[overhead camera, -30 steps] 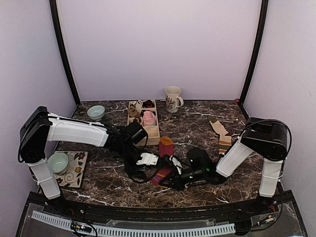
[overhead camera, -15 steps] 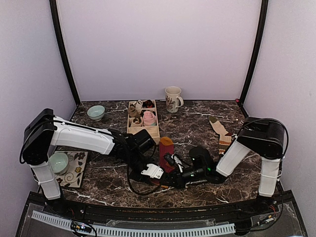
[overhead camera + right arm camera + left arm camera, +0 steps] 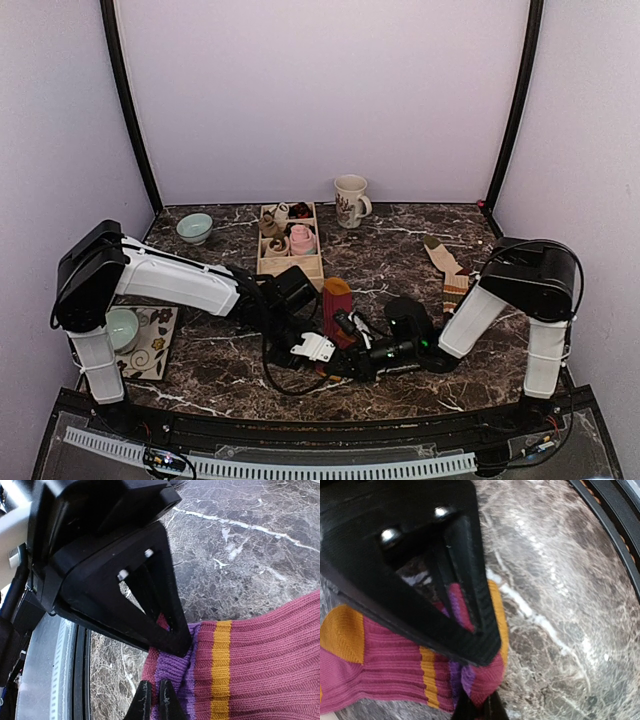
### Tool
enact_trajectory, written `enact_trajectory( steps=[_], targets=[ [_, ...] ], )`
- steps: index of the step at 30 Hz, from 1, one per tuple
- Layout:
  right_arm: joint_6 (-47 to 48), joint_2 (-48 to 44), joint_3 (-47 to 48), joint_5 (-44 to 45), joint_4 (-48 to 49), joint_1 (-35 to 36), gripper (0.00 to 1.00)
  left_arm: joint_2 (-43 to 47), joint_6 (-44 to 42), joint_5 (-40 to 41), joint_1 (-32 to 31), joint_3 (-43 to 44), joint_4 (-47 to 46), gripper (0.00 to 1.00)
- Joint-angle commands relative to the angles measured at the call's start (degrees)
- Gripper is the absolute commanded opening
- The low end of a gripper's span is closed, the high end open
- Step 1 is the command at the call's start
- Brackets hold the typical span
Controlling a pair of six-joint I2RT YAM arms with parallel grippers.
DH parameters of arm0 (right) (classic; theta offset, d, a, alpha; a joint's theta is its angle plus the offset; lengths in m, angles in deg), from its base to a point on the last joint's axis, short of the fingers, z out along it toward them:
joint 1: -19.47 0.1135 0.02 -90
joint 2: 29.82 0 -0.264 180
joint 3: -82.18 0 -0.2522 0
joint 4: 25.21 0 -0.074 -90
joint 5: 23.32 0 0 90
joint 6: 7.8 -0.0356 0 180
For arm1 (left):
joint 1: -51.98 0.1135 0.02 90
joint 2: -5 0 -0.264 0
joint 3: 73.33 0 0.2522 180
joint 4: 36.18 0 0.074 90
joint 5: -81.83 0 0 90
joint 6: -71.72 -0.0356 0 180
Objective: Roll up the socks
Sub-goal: Roll the sock at the center of the board.
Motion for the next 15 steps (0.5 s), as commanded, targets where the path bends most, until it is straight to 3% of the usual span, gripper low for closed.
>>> enact_trajectory(
  steps=[1,9,15],
  targets=[
    [-1.7,0.6,-6.1,5.3,-16.2,-0.8,0.11,-0.3,2.1,0.2,-0.2,-1.0,-0.2,0.00],
    [5.7,-18.1,-12.1,19.9,-15.0,0.8,0.39,-2.9,4.4,-3.4,0.2,1.9,7.4,0.00],
    [13.2,-30.5,-13.0,30.7,-22.1,7.0,0.43,-6.7,5.1,-9.9,1.8,8.1,15.4,0.00]
  ],
)
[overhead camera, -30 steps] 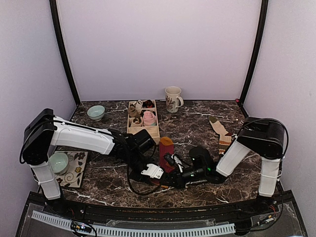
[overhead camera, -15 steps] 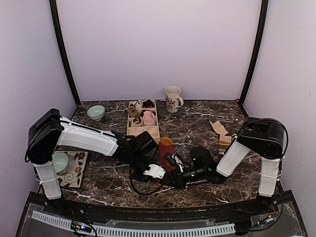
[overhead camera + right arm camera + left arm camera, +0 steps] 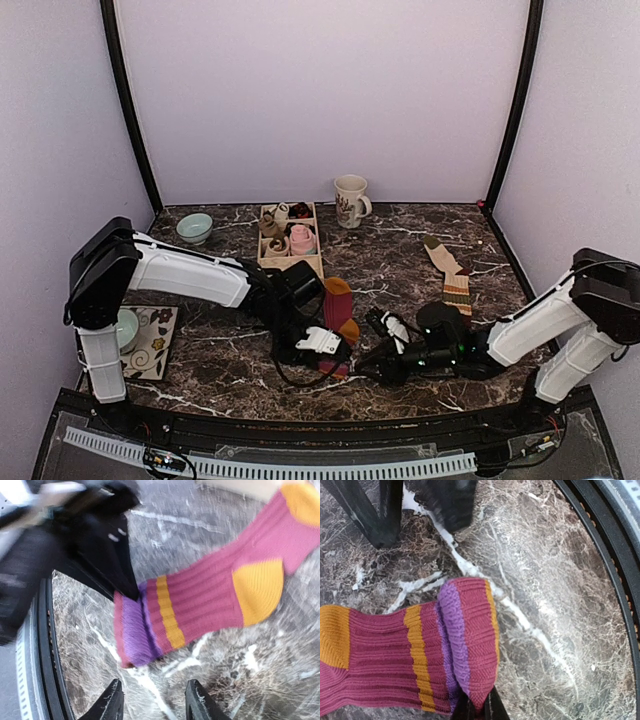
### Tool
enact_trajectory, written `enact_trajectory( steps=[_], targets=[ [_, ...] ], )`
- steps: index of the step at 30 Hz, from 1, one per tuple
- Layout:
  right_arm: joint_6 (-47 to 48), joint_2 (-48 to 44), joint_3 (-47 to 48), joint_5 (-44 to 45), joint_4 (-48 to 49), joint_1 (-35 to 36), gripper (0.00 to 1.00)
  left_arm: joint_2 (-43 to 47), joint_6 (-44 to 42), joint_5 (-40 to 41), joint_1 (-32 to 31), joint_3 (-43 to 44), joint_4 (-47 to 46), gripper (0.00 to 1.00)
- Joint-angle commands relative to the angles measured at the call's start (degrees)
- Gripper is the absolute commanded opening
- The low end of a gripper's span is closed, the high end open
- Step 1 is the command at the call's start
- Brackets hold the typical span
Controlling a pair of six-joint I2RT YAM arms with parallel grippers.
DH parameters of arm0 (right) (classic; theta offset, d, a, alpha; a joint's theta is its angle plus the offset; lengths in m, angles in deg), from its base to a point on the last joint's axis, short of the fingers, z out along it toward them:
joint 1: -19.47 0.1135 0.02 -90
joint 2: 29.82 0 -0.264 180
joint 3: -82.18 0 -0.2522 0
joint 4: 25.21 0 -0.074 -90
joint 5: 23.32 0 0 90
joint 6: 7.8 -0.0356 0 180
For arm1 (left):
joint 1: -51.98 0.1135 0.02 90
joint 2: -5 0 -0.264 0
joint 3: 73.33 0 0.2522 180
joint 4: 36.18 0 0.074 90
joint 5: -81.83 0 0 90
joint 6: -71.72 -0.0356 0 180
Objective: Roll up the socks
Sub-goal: Roll the sock at the center of the board.
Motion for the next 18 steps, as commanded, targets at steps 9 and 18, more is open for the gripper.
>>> enact_trajectory(
  steps=[9,18],
  targets=[
    [10.9,-12.3,0.5,26.0,-16.5,17.4,0.43,-13.1,1.2,-13.8,4.2,14.0,24.4,0.00],
    [26.2,-5.8,12.0,27.4,-24.7,20.8,0.44,-16.9,-2.2,-14.6,4.3,16.7,30.7,0.00]
  ],
)
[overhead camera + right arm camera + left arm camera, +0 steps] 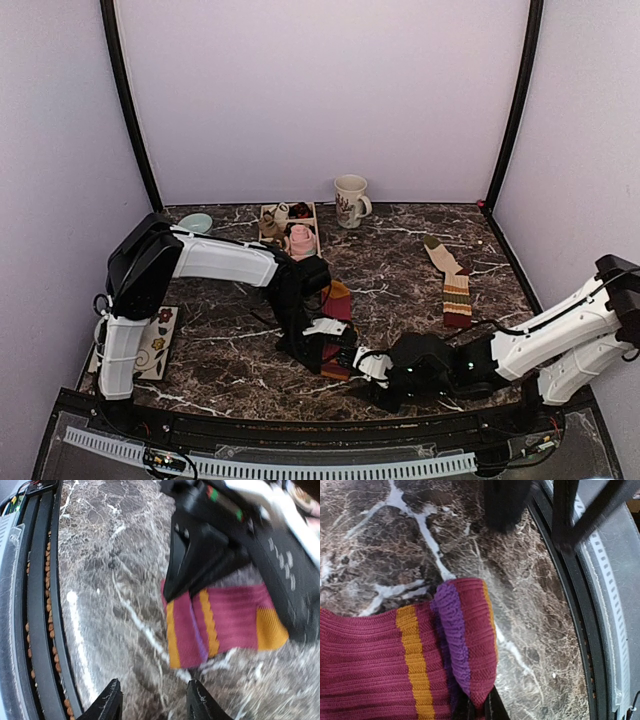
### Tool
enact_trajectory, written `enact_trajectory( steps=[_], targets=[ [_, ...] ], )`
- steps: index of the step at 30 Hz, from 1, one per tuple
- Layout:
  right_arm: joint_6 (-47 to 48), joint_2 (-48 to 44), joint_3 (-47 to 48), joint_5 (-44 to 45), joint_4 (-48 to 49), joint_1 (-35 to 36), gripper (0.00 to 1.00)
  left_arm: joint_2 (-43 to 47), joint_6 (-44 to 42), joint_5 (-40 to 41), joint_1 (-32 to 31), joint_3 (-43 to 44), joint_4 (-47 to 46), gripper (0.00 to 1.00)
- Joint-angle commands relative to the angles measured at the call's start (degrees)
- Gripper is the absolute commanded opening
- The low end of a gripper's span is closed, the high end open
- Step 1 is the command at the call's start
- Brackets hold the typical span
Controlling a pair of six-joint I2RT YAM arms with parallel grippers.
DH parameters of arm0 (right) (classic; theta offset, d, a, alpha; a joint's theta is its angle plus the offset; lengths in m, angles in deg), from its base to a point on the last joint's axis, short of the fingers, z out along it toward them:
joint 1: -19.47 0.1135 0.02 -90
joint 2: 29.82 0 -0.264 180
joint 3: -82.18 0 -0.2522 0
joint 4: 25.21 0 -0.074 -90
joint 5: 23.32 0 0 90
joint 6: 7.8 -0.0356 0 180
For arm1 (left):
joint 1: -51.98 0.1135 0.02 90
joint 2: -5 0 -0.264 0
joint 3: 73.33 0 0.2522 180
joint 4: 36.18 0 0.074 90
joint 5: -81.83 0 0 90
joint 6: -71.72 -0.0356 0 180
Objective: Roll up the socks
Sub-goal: Roll the sock at the center of the board.
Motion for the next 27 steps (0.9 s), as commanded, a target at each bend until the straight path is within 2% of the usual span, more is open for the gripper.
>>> enact_trajectory(
  steps=[1,5,11,21,27],
  targets=[
    [11.4,3.6,6.6,2.5,-3.0,0.9,0.44,-3.9,-2.9,1.9,-0.6,-0.3,9.0,0.00],
    [17.4,8.5,10.6,2.6,-3.5,0.9,0.45,-4.5,-3.7,2.6,-0.6,0.0,9.6,0.00],
    [20.9,13.9,12.6,1.6,0.0,0.6,0.45,-5.0,-3.7,2.7,-0.6,0.3,9.8,0.00],
    [20.1,19.7,12.9,1.5,7.4,-0.4,0.43,-5.6,-3.4,3.5,-0.4,1.5,9.5,0.00],
    [17.9,21.3,11.4,2.0,10.5,-0.4,0.36,-5.8,-3.3,3.9,-0.2,2.1,9.7,0.00]
  ],
)
